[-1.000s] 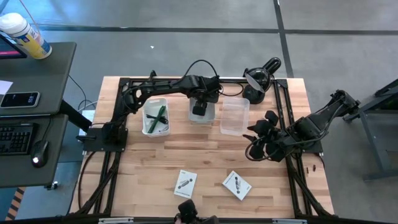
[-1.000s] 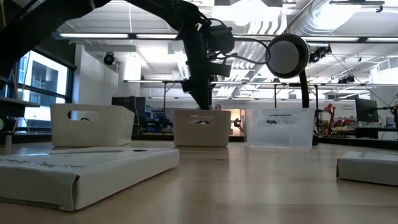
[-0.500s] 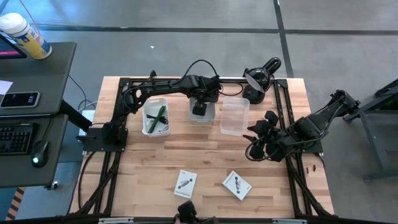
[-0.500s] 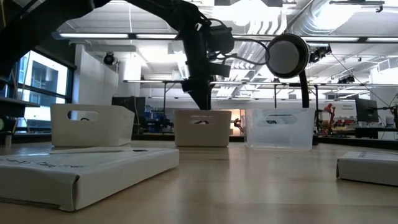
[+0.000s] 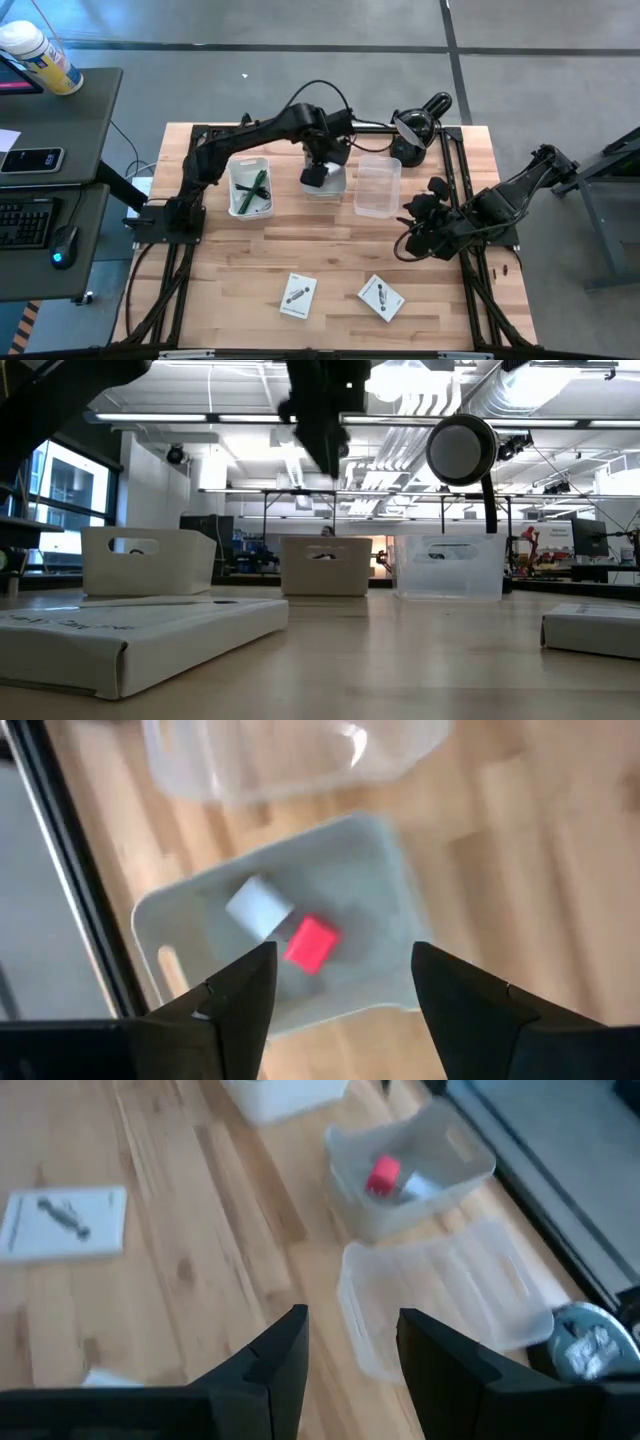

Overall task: Pick and place items into bin
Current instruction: Put the left card reader box into the transparent bin

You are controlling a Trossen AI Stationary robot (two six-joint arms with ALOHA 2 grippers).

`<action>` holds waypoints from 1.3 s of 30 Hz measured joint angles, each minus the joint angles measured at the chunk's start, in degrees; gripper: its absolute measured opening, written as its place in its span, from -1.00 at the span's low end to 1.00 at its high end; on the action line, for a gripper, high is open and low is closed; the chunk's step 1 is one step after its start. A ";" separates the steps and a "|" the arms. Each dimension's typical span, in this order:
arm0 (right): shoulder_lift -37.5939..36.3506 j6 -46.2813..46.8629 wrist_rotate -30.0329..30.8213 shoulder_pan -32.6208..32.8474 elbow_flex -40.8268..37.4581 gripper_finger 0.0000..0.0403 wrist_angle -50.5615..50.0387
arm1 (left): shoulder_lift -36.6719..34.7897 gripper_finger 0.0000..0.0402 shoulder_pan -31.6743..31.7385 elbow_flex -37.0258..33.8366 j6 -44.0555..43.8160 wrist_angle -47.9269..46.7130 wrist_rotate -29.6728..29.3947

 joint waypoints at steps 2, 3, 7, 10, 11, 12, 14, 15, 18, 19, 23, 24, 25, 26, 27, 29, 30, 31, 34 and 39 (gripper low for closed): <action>0.00 0.12 -2.10 0.00 0.01 -0.28 -1.41 | -0.83 0.06 -1.87 0.98 -1.04 -0.85 1.77; 0.00 0.13 -2.89 0.00 0.01 -0.28 -2.02 | -1.88 0.05 -2.87 -0.11 -1.39 -0.35 2.55; 0.02 0.13 -5.27 0.55 0.00 -0.28 -2.70 | -4.05 0.03 -8.02 -0.61 -3.37 -1.72 3.45; 0.02 0.13 -6.68 1.73 0.00 -0.28 -2.67 | -4.35 0.02 -12.57 -0.61 -4.93 -1.73 2.35; 0.02 0.14 -7.35 2.21 0.00 -0.28 -2.64 | -4.33 0.02 -14.12 -0.63 -5.46 -1.53 1.70; 0.02 0.13 -8.09 2.72 0.02 -0.28 -2.64 | -4.32 0.02 -15.77 -0.64 -5.97 -1.35 1.31; 0.02 0.52 -9.37 3.86 0.00 -0.28 -2.54 | -4.34 0.03 -18.98 -0.64 -7.15 -0.48 -0.35; 0.02 0.94 -9.96 4.53 0.00 -0.28 -2.46 | -4.32 0.03 -20.65 -0.64 -7.78 0.26 -1.44; 0.10 1.49 -11.34 6.46 0.00 -0.28 -1.69 | -4.32 0.03 -25.45 -0.64 -10.35 2.92 -6.49; 0.13 1.56 -11.43 7.18 0.00 -0.28 -1.22 | -4.32 0.03 -26.98 -0.64 -11.32 3.72 -8.57; 0.15 1.47 -11.52 9.51 0.00 -0.28 2.09 | -4.32 0.03 -32.36 -0.64 -15.65 3.93 -16.37; 0.15 1.40 -11.46 9.89 0.00 -0.28 3.16 | -4.32 0.03 -33.70 -0.64 -16.65 3.24 -17.50; 0.15 1.38 -11.29 10.27 0.00 -0.28 4.32 | -4.32 0.03 -34.99 -0.64 -17.67 2.41 -18.41; 0.17 1.34 -10.95 10.59 0.00 -0.28 5.53 | -4.32 0.03 -36.26 -0.64 -18.76 1.43 -19.35; 0.17 1.28 -10.55 10.85 0.00 -0.28 6.63 | -4.32 0.03 -37.54 -0.64 -19.95 0.43 -20.19; 0.34 1.25 -9.61 11.28 0.00 -0.28 9.20 | -4.32 0.03 -39.93 -0.65 -23.01 -2.03 -22.10; 0.51 1.25 -9.10 11.40 0.00 -0.28 10.57 | -4.32 0.03 -40.99 -0.81 -25.14 -3.08 -23.23; 0.91 1.24 -8.58 11.56 0.00 -0.28 11.88 | -4.32 0.03 -41.98 -1.23 -27.36 -3.72 -24.36; 2.87 1.24 -8.22 11.72 0.00 -0.28 14.79 | -4.24 0.03 -44.41 -2.42 -33.43 -5.60 -26.71; 9.22 1.67 -9.20 10.27 0.00 -0.28 20.59 | -4.33 0.03 -48.55 -5.24 -39.10 -6.45 -28.33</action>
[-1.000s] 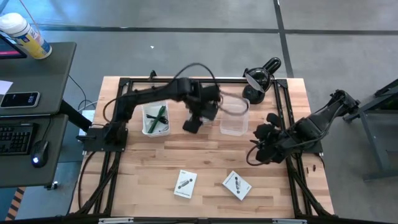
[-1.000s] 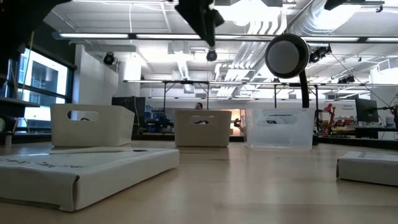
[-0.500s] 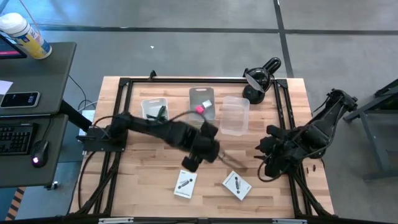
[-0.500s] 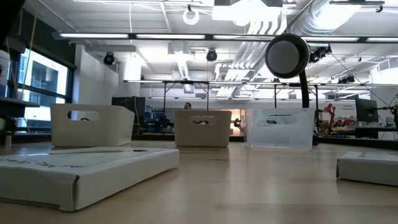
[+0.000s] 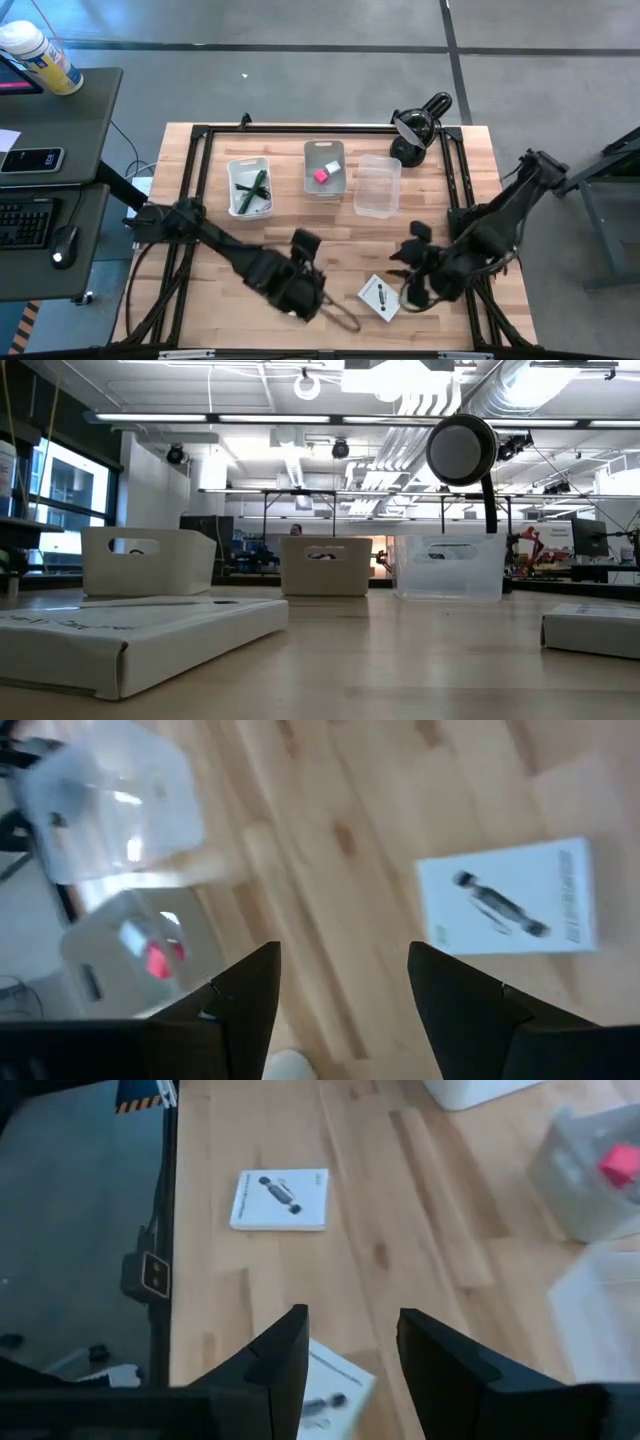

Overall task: Pick and place items into bin
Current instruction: Put the left card reader box into the transparent bin

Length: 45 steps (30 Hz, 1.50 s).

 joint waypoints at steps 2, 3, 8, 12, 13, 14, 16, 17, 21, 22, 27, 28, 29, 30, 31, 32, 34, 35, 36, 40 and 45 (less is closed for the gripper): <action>3.14 -0.27 -1.54 -1.01 0.00 -0.28 4.22 | 0.09 0.03 -1.62 -1.89 -2.43 -0.14 0.00; 4.60 -0.33 -2.09 -1.45 0.00 -0.28 6.43 | 0.09 0.03 -2.48 -2.71 -3.94 -0.51 -0.21; 10.72 1.64 -4.32 -4.19 -0.04 -0.28 16.09 | -1.10 0.03 -7.11 -7.89 -10.98 -1.62 -3.33; 15.23 6.61 -6.33 -6.01 -0.04 -0.28 21.69 | -3.63 0.03 -11.22 -15.07 -19.02 -1.61 -5.66; 16.46 7.78 -7.00 -6.33 -0.04 -0.28 22.57 | -4.49 0.03 -12.24 -17.42 -21.93 -1.63 -5.98; 17.65 9.26 -7.67 -6.60 -0.04 -0.28 23.37 | -5.43 0.03 -13.22 -19.85 -25.29 -1.57 -6.16; 19.96 12.24 -9.08 -6.91 -0.04 -0.28 24.42 | -7.75 0.03 -15.23 -24.97 -31.91 -0.33 -6.70; 21.02 13.50 -9.42 -6.90 -0.04 -0.28 25.18 | -9.01 0.03 -16.14 -27.53 -34.89 1.48 -6.93; 24.18 16.71 -9.40 -7.24 -0.04 -0.28 29.09 | -14.83 0.03 -18.82 -37.58 -42.21 14.15 -7.82; 24.63 17.00 -9.38 -7.26 -0.04 -0.28 30.34 | -16.28 0.03 -19.08 -40.06 -42.91 18.70 -7.81; 25.35 15.85 -8.93 -8.04 -0.04 -0.28 34.16 | -21.60 0.03 -19.47 -52.50 -43.50 41.64 -7.26; 25.33 15.38 -8.72 -8.13 -0.04 -0.28 34.20 | -22.14 0.03 -19.42 -54.72 -43.92 44.56 -6.78; 25.34 15.03 -8.73 -8.32 -0.04 -0.28 34.17 | -22.53 0.03 -19.27 -56.65 -44.68 47.13 -6.30; 25.35 14.75 -8.72 -8.43 -0.04 -0.28 34.09 | -22.76 0.03 -18.75 -58.45 -45.66 49.63 -5.73; 25.35 14.72 -8.73 -8.50 -0.04 -0.28 34.07 | -22.95 0.03 -18.36 -60.31 -46.86 51.89 -4.86; 25.35 14.74 -8.72 -8.52 -0.04 -0.28 34.09 | -23.19 0.03 -18.21 -62.13 -47.87 53.82 -3.85; 25.35 14.75 -8.72 -8.48 -0.04 -0.28 34.03 | -23.64 0.03 -17.54 -65.91 -50.08 58.94 -2.46; 25.35 14.71 -8.67 -8.48 -0.04 -0.28 33.92 | -23.71 0.03 -17.16 -67.67 -51.37 62.55 -2.05; 25.35 14.64 -8.47 -8.48 -0.04 -0.28 33.76 | -23.81 0.03 -16.84 -69.55 -52.78 66.06 -1.78; 25.80 14.53 -7.87 -8.46 -0.02 -0.28 33.53 | -24.51 0.03 -15.28 -76.64 -56.21 80.91 -1.21; 29.04 12.93 -8.26 -8.19 -0.02 -0.28 34.49 | -25.13 0.03 -13.28 -83.85 -61.19 91.97 1.41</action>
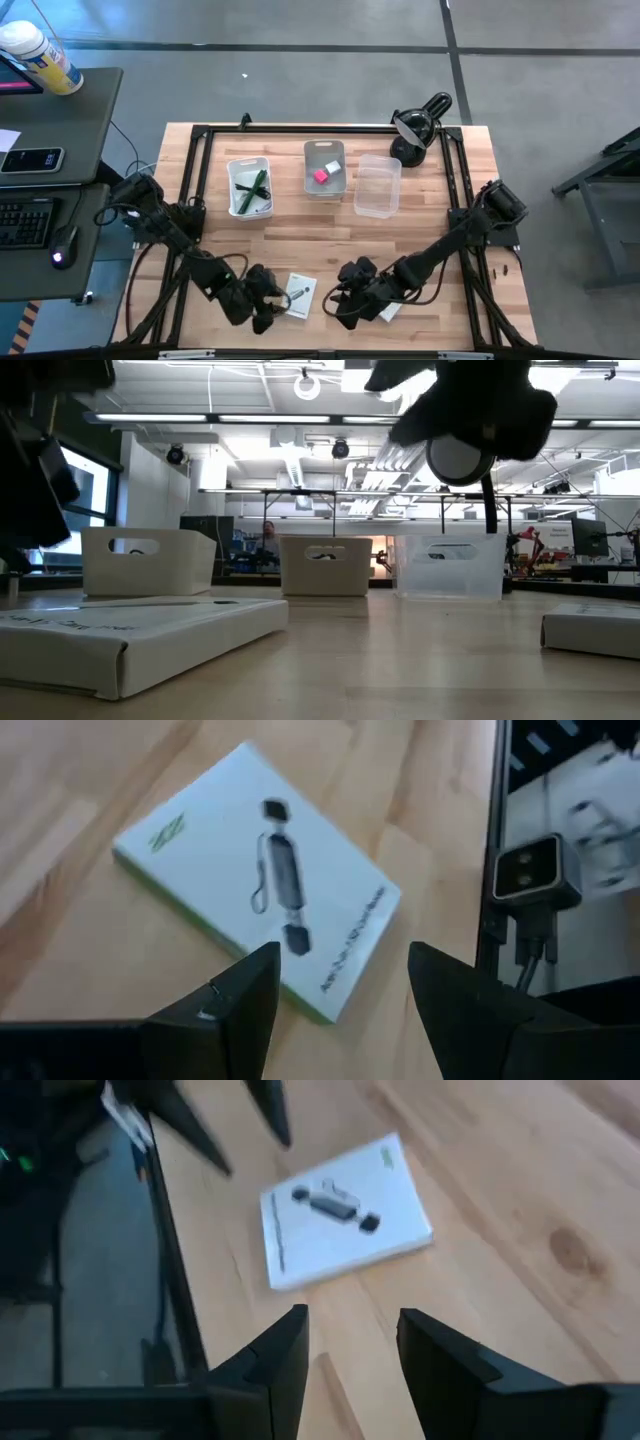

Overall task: Pick and place items into bin
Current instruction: Put the left card reader box into the transparent bin

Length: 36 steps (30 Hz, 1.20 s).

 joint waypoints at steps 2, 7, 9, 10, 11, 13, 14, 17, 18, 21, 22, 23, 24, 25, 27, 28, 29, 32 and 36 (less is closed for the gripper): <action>1.74 -2.24 0.05 0.58 0.00 -0.28 1.08 | 0.02 0.03 0.56 -2.68 -2.00 4.15 0.81; 5.56 -2.68 -2.17 1.16 0.00 -0.28 7.23 | 0.02 0.03 1.47 -7.41 -6.08 11.20 1.66; 6.86 -2.41 -3.45 1.11 0.00 -0.28 10.74 | 0.02 0.03 1.50 -8.70 -7.27 13.74 1.91; 7.47 -1.81 -3.96 0.99 0.00 -0.28 12.05 | 0.02 0.03 1.49 -9.24 -7.82 14.65 1.97; 8.09 -0.89 -4.42 0.74 0.01 -0.28 13.41 | 0.02 0.03 1.48 -9.73 -8.59 14.99 2.20; 9.10 1.98 -5.98 -0.03 0.04 -0.28 14.41 | 0.04 0.03 1.46 -10.66 -9.35 15.54 2.75; 9.50 3.55 -6.95 -0.56 0.04 -0.28 14.69 | 0.04 0.03 1.46 -11.04 -9.50 16.60 2.97; 10.53 8.00 -9.03 -2.14 0.02 -0.28 14.72 | 0.04 0.03 1.46 -12.14 -10.19 19.71 3.36; 10.75 9.20 -9.15 -2.52 0.03 -0.28 15.01 | 0.04 0.03 1.46 -12.54 -10.33 20.35 3.33; 11.10 12.77 -9.95 -3.49 0.02 -0.28 16.54 | 0.04 0.03 1.46 -13.00 -10.62 20.95 3.75; 11.33 14.33 -10.05 -3.73 0.02 -0.28 16.75 | 0.04 0.03 1.46 -13.12 -10.97 20.93 4.15; 11.57 15.74 -10.32 -4.04 0.02 -0.28 16.82 | 0.04 0.03 1.46 -13.23 -11.46 20.88 4.50; 11.94 17.22 -10.69 -4.34 0.04 -0.28 16.85 | 0.07 0.03 1.46 -13.30 -11.94 20.87 4.72; 12.43 18.62 -10.98 -4.60 0.04 -0.28 16.77 | 0.07 0.03 1.46 -13.33 -12.27 20.88 4.85; 13.31 21.10 -11.14 -4.89 0.02 -0.28 16.83 | 0.07 0.03 1.46 -13.33 -12.88 20.76 4.86; 13.64 21.96 -11.09 -5.00 0.02 -0.28 16.94 | 0.07 0.03 1.46 -13.35 -13.28 20.70 4.86; 13.93 22.59 -11.13 -5.10 0.02 -0.28 17.20 | 0.07 0.03 1.46 -13.35 -13.62 20.66 4.86; 14.48 22.91 -11.05 -5.18 0.04 -0.28 17.94 | 0.07 0.03 1.48 -13.35 -14.89 20.66 4.84; 14.48 22.82 -10.15 -5.36 0.02 -0.28 19.11 | 0.09 0.03 1.88 -13.33 -13.81 20.72 5.61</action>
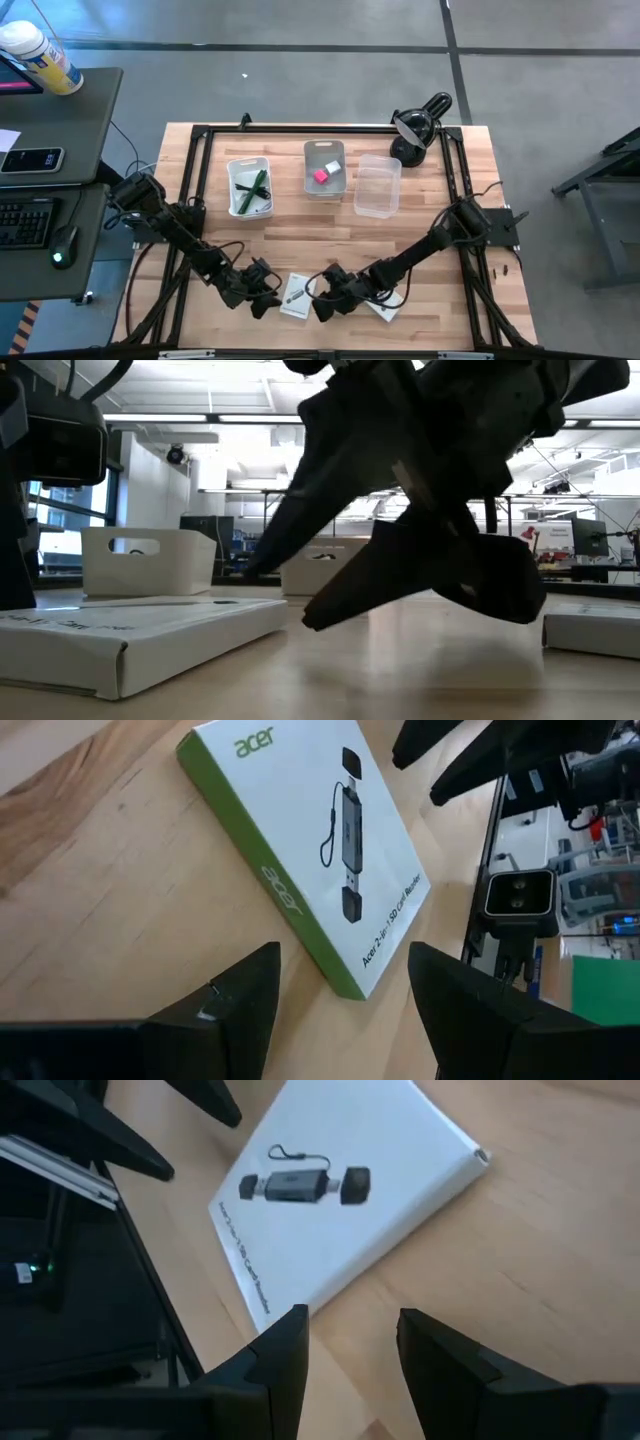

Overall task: Pick and place items into bin
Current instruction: Put the left card reader box into the transparent bin

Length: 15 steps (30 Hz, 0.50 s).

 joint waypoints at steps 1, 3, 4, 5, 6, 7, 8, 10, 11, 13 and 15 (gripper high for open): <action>0.00 -0.05 0.02 -0.13 0.00 -0.28 0.05 | 0.00 0.03 0.28 0.00 0.39 0.01 0.31; 0.00 -0.40 0.09 -0.45 0.00 -0.28 0.20 | 0.00 0.03 0.38 0.00 1.06 -0.02 0.79; 0.00 -0.88 0.07 -0.54 0.00 -0.28 0.35 | 0.00 0.03 0.77 0.00 1.38 -0.06 0.79; 0.00 -1.18 0.05 -0.69 0.00 -0.28 0.47 | 0.00 0.03 1.07 0.02 1.62 -0.08 0.88; 0.00 -1.27 0.03 -0.84 0.00 -0.28 0.57 | 0.00 0.03 1.21 0.02 1.97 -0.10 1.19; 0.00 -1.38 0.05 -0.89 0.00 -0.28 0.76 | 0.00 0.03 1.65 0.02 2.02 -0.14 1.40; 0.00 -1.51 0.05 -0.99 0.00 -0.28 0.93 | 0.00 0.03 2.05 0.12 2.07 -0.49 1.84; 0.00 -1.65 -0.11 -1.20 0.00 -0.28 1.06 | 0.30 0.03 2.87 0.84 2.93 -2.15 2.65; 0.00 -1.69 -0.34 -1.22 0.00 -0.28 1.06 | 0.52 0.03 3.25 1.19 3.52 -2.84 3.23; 0.00 -1.71 -0.44 -1.26 0.00 -0.28 1.04 | 0.55 0.03 3.85 1.63 4.02 -3.75 3.74; 0.00 -1.71 -0.79 -1.26 0.00 -0.28 0.83 | 0.55 0.03 4.53 1.88 4.34 -4.25 3.78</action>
